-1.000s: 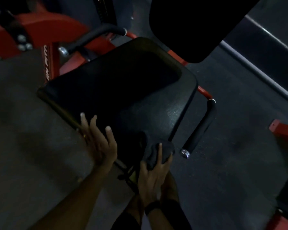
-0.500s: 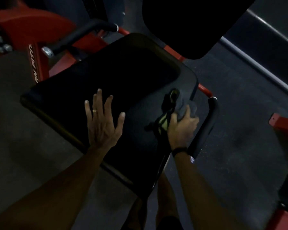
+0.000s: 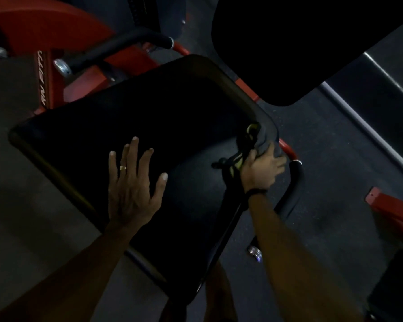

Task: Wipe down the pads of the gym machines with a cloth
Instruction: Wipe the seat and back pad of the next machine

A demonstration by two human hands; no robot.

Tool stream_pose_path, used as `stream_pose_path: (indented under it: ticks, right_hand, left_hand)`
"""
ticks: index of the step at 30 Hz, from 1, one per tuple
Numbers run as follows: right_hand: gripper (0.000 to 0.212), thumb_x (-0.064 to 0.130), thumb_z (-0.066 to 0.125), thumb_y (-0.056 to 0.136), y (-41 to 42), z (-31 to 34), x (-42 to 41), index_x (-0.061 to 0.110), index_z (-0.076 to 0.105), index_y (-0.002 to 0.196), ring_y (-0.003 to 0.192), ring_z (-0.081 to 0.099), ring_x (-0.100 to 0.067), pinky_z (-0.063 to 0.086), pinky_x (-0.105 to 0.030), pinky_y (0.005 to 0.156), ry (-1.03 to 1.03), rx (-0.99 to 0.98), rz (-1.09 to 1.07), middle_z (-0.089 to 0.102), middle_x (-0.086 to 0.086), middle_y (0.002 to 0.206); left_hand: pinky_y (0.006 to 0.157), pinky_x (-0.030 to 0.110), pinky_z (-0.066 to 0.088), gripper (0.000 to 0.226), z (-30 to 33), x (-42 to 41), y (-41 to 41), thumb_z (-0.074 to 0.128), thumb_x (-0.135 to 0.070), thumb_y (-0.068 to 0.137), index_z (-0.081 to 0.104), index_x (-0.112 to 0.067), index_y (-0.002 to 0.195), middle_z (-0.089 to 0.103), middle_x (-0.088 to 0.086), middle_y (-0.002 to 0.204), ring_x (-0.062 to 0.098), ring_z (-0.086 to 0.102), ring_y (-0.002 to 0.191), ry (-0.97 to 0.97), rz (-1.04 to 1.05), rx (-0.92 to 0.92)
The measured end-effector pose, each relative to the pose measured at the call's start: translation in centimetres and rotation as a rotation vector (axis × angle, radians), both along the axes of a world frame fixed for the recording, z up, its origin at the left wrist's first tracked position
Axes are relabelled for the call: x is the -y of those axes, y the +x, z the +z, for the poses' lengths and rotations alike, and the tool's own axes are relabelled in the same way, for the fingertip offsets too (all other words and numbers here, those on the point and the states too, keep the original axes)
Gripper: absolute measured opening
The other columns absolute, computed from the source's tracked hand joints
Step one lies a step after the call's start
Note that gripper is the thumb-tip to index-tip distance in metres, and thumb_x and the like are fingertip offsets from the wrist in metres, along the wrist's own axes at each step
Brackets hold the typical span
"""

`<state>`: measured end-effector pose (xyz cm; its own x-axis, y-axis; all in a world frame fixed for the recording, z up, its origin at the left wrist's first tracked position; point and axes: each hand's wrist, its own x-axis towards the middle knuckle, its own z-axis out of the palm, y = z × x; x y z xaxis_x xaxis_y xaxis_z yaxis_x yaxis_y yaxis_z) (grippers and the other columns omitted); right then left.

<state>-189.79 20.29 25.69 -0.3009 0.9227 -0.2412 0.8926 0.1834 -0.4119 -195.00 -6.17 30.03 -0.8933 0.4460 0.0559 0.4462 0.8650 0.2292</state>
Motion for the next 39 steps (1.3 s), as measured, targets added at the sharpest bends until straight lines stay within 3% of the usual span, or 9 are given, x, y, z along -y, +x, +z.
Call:
stream_pose_path:
  ticks: [5, 10, 13, 18, 22, 25, 29, 33, 39]
  right_hand:
    - [0.057, 0.035, 0.056, 0.096, -2.0, -0.9, -3.8, 0.021, 0.041, 0.149, 0.124, 0.038, -0.043, 0.046, -0.057, 0.095, 0.038, 0.026, 0.011, 0.036, -0.023, 0.14]
    - [0.063, 0.032, 0.076, 0.08, 6.3, 3.1, 6.7, 0.02, 0.055, 0.139, 0.13, 0.033, -0.039, 0.033, -0.055, 0.108, 0.017, 0.013, 0.3, 0.038, -0.019, 0.144]
    - [0.061, 0.036, 0.075, 0.08, 8.6, 4.1, 9.4, 0.023, 0.056, 0.137, 0.126, 0.033, -0.036, 0.035, -0.056, 0.103, 0.008, 0.0, 0.422, 0.038, -0.016, 0.143]
    - [0.053, 0.042, 0.065, 0.087, -0.7, -0.8, -2.6, 0.026, 0.053, 0.137, 0.119, 0.039, -0.038, 0.038, -0.054, 0.091, 0.144, 0.171, 0.279, 0.043, -0.018, 0.129]
    - [0.039, 0.041, 0.069, 0.087, -9.0, -2.2, -6.2, 0.017, 0.064, 0.118, 0.113, 0.049, -0.041, 0.037, -0.054, 0.089, 0.287, 0.222, 0.159, 0.052, -0.023, 0.118]
    - [0.051, 0.046, 0.052, 0.093, -9.6, -1.0, -0.6, 0.016, 0.058, 0.133, 0.13, 0.042, -0.042, 0.031, -0.059, 0.103, 0.223, 0.196, 0.516, 0.048, -0.024, 0.139]
    - [0.057, 0.054, 0.064, 0.076, -1.3, 2.7, 6.8, 0.035, 0.055, 0.129, 0.116, 0.043, -0.029, 0.036, -0.051, 0.095, 0.166, -0.003, 1.062, 0.049, -0.006, 0.134]
    - [0.064, 0.058, 0.052, 0.075, 5.2, 1.9, 1.3, 0.04, 0.047, 0.136, 0.129, 0.041, -0.039, 0.036, -0.064, 0.102, 0.105, 0.097, 0.744, 0.042, -0.01, 0.144]
    - [0.06, 0.048, 0.047, 0.099, -8.0, -2.2, -5.9, 0.023, 0.038, 0.152, 0.147, 0.012, -0.051, 0.016, -0.071, 0.113, 0.026, 0.17, 0.356, 0.018, -0.021, 0.163]
  left_hand:
    - [0.124, 0.055, 0.01, 0.063, 0.2, -0.2, -0.1, 0.041, -0.051, 0.1, 0.046, -0.007, 0.144, 0.027, 0.019, 0.161, 0.037, 0.033, 0.146, -0.023, 0.009, 0.029]
    - [0.122, 0.058, 0.014, 0.062, 0.2, -0.3, -0.3, 0.041, -0.05, 0.099, 0.05, -0.006, 0.142, 0.027, 0.02, 0.161, 0.039, 0.035, 0.145, -0.084, 0.0, 0.054]
    - [0.121, 0.06, 0.018, 0.058, 0.1, -0.3, -0.2, 0.042, -0.047, 0.099, 0.055, -0.005, 0.138, 0.031, 0.02, 0.16, 0.039, 0.033, 0.146, -0.103, 0.003, 0.069]
    - [0.12, 0.059, 0.02, 0.058, -0.2, -0.3, -0.2, 0.047, -0.043, 0.095, 0.056, -0.005, 0.136, 0.037, 0.02, 0.156, 0.038, 0.031, 0.147, -0.096, 0.017, 0.063]
    - [0.118, 0.062, 0.022, 0.058, -0.4, -0.2, -0.4, 0.047, -0.043, 0.095, 0.058, -0.003, 0.135, 0.04, 0.021, 0.155, 0.04, 0.033, 0.146, -0.077, 0.005, 0.035]
    - [0.118, 0.061, 0.022, 0.058, -0.3, -0.3, -0.2, 0.046, -0.043, 0.095, 0.058, -0.002, 0.134, 0.04, 0.021, 0.155, 0.04, 0.034, 0.146, -0.083, 0.004, 0.022]
    - [0.12, 0.059, 0.02, 0.059, -0.4, -0.4, -0.3, 0.044, -0.043, 0.094, 0.059, 0.001, 0.132, 0.039, 0.022, 0.155, 0.042, 0.034, 0.145, -0.126, -0.002, 0.009]
    - [0.119, 0.061, 0.022, 0.058, -0.7, -0.3, -0.2, 0.045, -0.043, 0.095, 0.059, -0.002, 0.134, 0.039, 0.02, 0.156, 0.04, 0.033, 0.146, -0.096, 0.0, 0.024]
    - [0.118, 0.062, 0.024, 0.055, -0.8, -0.3, -0.4, 0.049, -0.041, 0.094, 0.06, -0.002, 0.132, 0.04, 0.02, 0.155, 0.04, 0.036, 0.145, -0.094, -0.004, -0.018]
